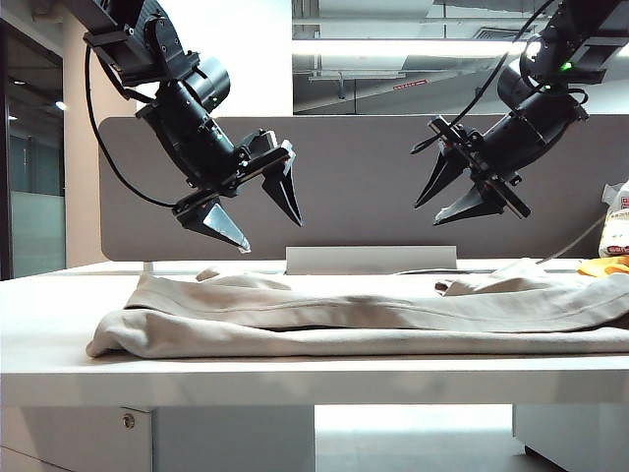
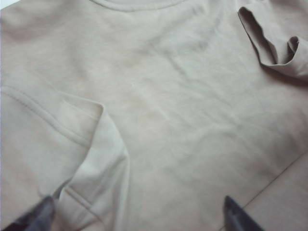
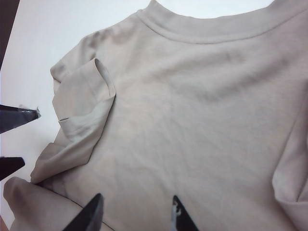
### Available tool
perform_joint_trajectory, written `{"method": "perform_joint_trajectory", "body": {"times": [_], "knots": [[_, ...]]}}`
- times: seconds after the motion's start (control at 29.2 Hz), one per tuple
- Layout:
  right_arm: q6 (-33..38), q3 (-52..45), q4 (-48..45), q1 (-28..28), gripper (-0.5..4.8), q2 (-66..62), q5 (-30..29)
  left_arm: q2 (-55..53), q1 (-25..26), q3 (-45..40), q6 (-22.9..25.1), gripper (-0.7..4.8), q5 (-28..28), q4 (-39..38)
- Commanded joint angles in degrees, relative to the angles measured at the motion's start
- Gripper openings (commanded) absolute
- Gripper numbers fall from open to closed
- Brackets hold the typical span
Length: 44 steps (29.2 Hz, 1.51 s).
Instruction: Fold the bottom side of the T-shirt horizontally towards the center, about one-third of the way, then fold the sleeve back towards the center, creating a straight line along the edge of the T-shirt, and finally fold the bottom of the T-shirt up towards the top, creating a neat rectangle.
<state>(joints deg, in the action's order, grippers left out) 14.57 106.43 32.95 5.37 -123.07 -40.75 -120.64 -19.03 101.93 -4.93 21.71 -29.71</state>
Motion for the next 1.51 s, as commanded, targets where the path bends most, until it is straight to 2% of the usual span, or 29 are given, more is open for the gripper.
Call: {"method": "perform_joint_trajectory", "body": {"times": [0.03, 0.1, 0.14, 0.24, 0.65, 0.79, 0.96, 1.17, 1.3, 1.37, 1.51], "knots": [[-0.3, 0.3, 2.0, -0.2, 1.74, 0.5, 0.7, 0.8, 0.3, 0.2, 0.6, 4.63, -0.3, -2.6], [-3.1, 0.3, 5.0, -0.5, 1.55, 0.5, 2.8, 1.6, 0.5, 0.1, 2.5, 4.56, -3.6, -5.0], [-4.9, 0.3, 7.6, -1.0, 1.55, 0.6, 3.6, 2.4, 0.7, 0.1, 4.8, 4.55, -7.3, -6.5], [-6.5, 0.3, 10.9, -2.5, 1.56, 1.1, 3.6, 4.1, 0.9, 0.0, 7.0, 4.27, -11.1, -8.8], [-10.2, 0.2, 16.7, -6.8, 1.56, 8.3, 8.2, 6.3, 1.9, 0.0, 5.9, 4.25, -12.7, -13.8], [-11.9, 0.1, 19.1, -7.6, 1.56, 10.7, 9.0, 8.0, 1.9, 0.0, 4.6, 3.67, -12.7, -14.1], [-13.4, -0.5, 21.6, -8.0, 1.56, 12.4, 9.1, 10.3, 1.9, 0.0, 4.2, 3.66, -12.8, -15.1], [-13.6, -6.2, 19.7, -8.0, 1.56, 15.6, 9.1, 13.6, 1.9, -0.8, 4.3, 3.63, -13.7, -16.4], [-13.6, -10.9, 17.4, -8.5, 1.56, 18.4, 9.1, 18.1, 1.9, -4.8, 4.1, 3.6, -14.4, -13.8], [-13.6, -12.4, 16.5, -8.6, 1.56, 19.5, 9.1, 20.4, 1.9, -7.5, 3.8, 3.42, -14.4, -12.1], [-14.4, -15.8, 15.7, -9.3, 1.56, 22.6, 9.0, 27.2, 1.9, -17.0, 1.9, 3.33, -14.2, -6.5]]}}
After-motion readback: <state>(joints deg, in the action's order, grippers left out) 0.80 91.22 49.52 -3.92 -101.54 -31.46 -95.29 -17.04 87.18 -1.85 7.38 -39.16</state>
